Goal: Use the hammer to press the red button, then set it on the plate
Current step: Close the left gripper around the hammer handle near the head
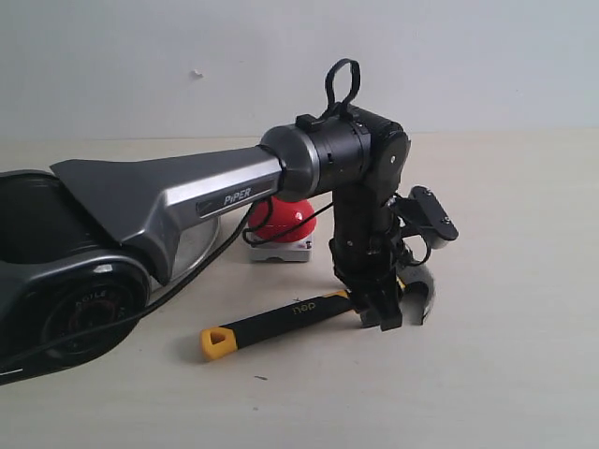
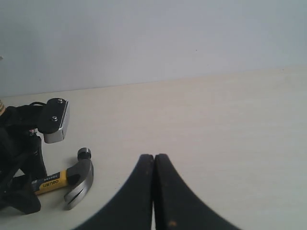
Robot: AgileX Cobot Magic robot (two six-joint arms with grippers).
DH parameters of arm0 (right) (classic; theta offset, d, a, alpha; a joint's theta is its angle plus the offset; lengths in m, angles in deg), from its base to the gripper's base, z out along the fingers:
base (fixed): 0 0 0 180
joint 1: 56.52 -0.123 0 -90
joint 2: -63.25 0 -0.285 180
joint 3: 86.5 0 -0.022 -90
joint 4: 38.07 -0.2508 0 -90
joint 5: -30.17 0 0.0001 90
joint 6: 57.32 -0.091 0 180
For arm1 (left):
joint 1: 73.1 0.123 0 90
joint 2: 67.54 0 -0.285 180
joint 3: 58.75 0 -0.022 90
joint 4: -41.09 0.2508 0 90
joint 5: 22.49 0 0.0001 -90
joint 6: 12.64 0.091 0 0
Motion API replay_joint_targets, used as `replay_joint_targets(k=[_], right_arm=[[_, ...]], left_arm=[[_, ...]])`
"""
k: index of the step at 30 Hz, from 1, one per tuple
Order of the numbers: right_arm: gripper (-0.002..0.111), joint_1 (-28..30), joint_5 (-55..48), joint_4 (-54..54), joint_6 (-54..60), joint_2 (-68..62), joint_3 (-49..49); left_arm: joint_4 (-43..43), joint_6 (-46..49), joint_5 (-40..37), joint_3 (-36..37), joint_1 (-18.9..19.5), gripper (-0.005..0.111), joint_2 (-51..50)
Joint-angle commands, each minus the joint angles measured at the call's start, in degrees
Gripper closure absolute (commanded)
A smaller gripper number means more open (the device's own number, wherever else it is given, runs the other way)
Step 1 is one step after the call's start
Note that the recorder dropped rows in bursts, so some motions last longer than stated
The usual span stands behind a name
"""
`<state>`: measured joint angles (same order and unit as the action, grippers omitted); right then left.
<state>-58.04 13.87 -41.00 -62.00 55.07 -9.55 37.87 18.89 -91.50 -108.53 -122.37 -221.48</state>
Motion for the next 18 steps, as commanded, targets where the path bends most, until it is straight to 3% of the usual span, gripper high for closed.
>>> replay_joint_targets(k=[1, 4, 10, 18], right_arm=[[0.108, 0.23, 0.14, 0.2, -0.01, 0.39, 0.26], [0.108, 0.23, 0.14, 0.2, -0.01, 0.39, 0.26], [0.108, 0.23, 0.14, 0.2, -0.01, 0.39, 0.26], [0.108, 0.23, 0.14, 0.2, -0.01, 0.39, 0.26]], left_arm=[[0.02, 0.68, 1.13, -0.21, 0.21, 0.051, -0.88], [0.02, 0.77, 1.13, -0.21, 0.21, 0.065, -1.19], [0.02, 0.93, 1.54, -0.21, 0.21, 0.107, -1.33], [0.02, -3.22, 8.85, -0.21, 0.21, 0.107, 0.32]])
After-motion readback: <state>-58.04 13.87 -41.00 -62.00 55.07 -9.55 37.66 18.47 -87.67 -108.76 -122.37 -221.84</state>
